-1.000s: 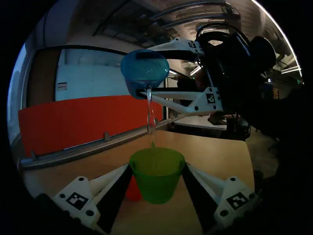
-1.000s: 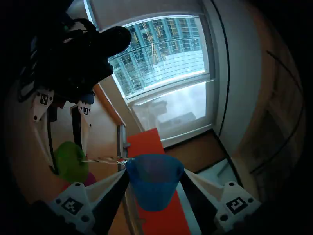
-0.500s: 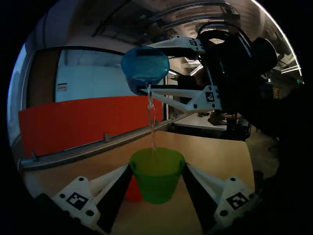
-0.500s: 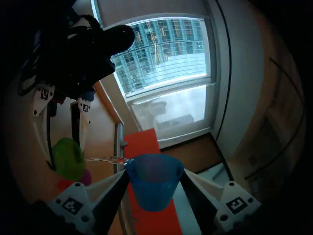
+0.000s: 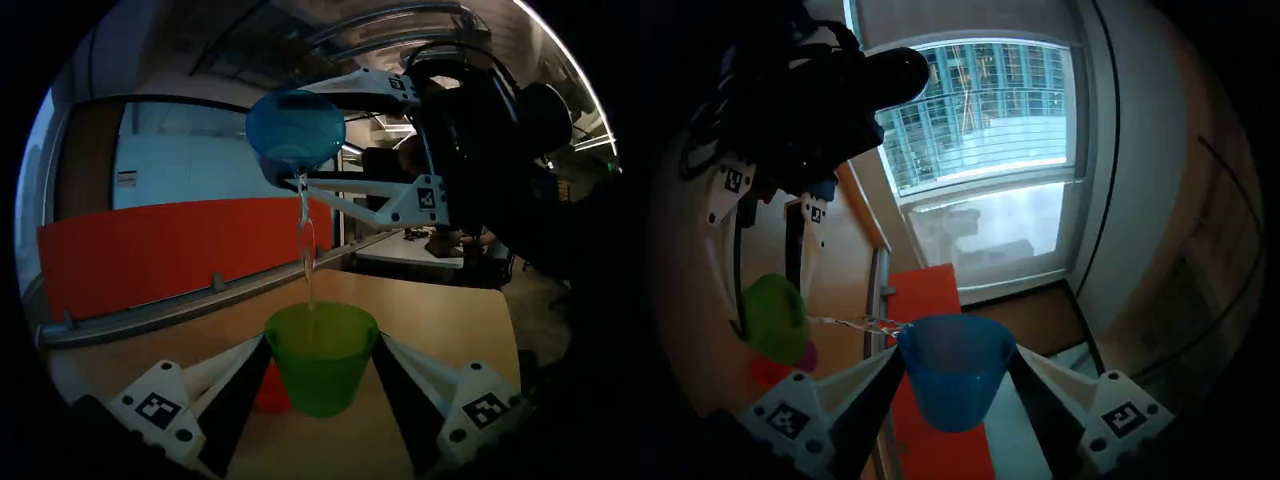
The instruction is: Pour water
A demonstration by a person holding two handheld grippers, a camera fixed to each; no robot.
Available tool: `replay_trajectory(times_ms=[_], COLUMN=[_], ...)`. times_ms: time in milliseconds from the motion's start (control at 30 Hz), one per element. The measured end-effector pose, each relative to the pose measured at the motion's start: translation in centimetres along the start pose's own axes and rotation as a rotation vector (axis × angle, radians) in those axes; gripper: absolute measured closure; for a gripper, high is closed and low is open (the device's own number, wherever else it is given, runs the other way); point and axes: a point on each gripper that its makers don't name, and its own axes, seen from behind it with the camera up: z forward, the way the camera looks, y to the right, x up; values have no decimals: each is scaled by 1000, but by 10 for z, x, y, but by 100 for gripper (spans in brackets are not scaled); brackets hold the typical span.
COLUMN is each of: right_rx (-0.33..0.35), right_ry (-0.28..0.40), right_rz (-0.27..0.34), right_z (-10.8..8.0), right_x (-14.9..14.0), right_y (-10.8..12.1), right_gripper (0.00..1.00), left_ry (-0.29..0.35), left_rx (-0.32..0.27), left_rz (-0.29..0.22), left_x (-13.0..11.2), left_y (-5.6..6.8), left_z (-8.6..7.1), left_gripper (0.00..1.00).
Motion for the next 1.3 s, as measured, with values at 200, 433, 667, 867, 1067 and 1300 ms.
replay_trajectory(times_ms=[200,433,667,867,1067,1300], right_rx=[-3,-8,-17,-19,-19,-21], right_ry=[-2,0,3,5,6,7], right_rz=[-26,-57,-84,-116,-151,-185], right_z=[1,1,2,4,8,12], right_x=[0,3,6,10,13,16], right_y=[1,3,7,7,7,10], right_gripper=[9,9,9,9,9,9], left_ry=[0,3,4,5,7,5], left_rx=[2,2,4,5,4,7], left_rz=[2,1,3,2,1,1], left_x=[1,2,2,3,4,2], left_y=[-1,-2,-2,-2,-2,-4], left_z=[1,1,0,-1,-1,0], left_gripper=[14,14,14,14,14,14])
